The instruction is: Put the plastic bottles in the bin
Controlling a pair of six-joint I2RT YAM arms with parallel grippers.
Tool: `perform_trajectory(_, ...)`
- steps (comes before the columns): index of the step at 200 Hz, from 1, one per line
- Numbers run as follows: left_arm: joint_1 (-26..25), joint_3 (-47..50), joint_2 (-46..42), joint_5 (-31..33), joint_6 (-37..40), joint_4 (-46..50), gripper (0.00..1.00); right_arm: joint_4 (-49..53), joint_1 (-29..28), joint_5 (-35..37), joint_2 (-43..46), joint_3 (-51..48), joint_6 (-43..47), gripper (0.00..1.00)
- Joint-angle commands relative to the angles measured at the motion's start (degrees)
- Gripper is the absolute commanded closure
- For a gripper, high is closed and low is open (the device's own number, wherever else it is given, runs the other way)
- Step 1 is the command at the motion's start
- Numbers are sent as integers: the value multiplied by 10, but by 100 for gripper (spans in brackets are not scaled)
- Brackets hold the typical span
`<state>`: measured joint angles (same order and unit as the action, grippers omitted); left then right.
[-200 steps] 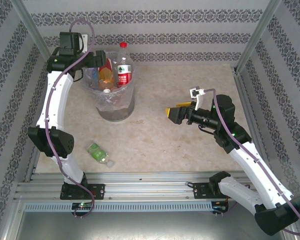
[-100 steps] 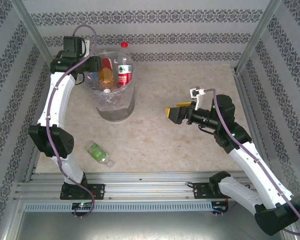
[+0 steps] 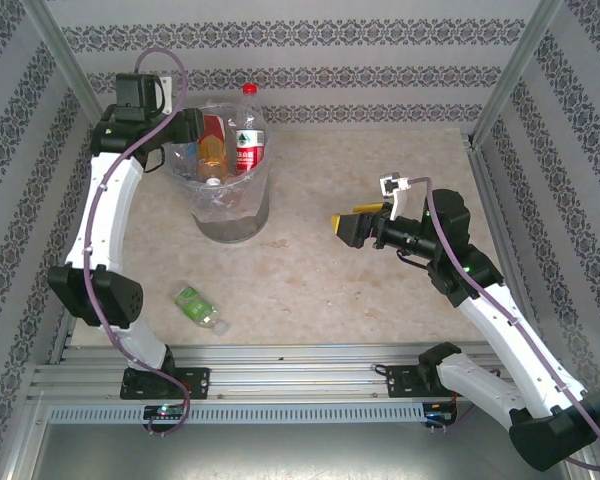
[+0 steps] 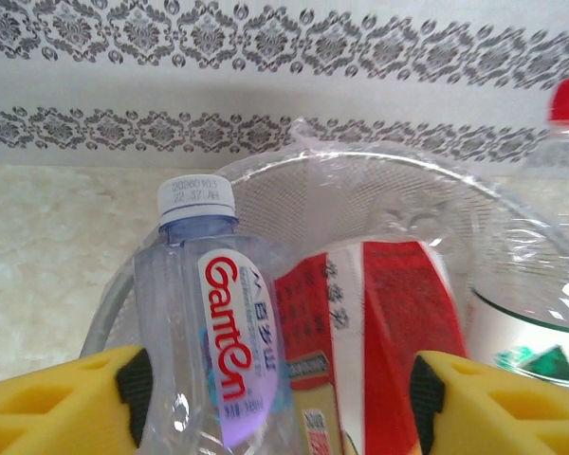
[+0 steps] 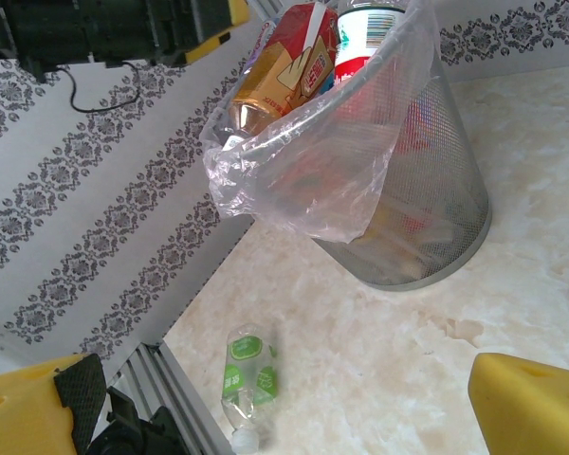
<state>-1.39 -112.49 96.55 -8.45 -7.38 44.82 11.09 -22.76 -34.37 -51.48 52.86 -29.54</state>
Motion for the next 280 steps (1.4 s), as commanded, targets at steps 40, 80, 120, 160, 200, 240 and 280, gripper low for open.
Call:
perform_trajectory(40, -11, 127, -145, 25, -76, 31, 11, 4, -5, -20, 12, -7, 26, 2)
perform_trajectory(80, -28, 252, -258, 77, -145, 83, 3, 12, -5, -28, 9, -8, 37, 2)
perform_trajectory(120, -34, 348, -365, 121, -202, 161, 0, 14, -7, -35, 8, -11, 40, 2)
perform_trajectory(160, -34, 421, -409, 127, -243, 228, 0, 16, -7, -34, -5, -10, 40, 2)
perform_trajectory(200, -33, 555, -419, 60, -327, 202, 0, 16, -7, -27, -6, -13, 39, 2)
perform_trajectory(240, -33, 666, -423, 18, -392, 137, 0, 21, -7, -22, -5, -20, 42, 2)
perform_trajectory(280, -33, 737, -391, -13, -432, 54, 0, 18, -7, -17, -3, -32, 45, 2)
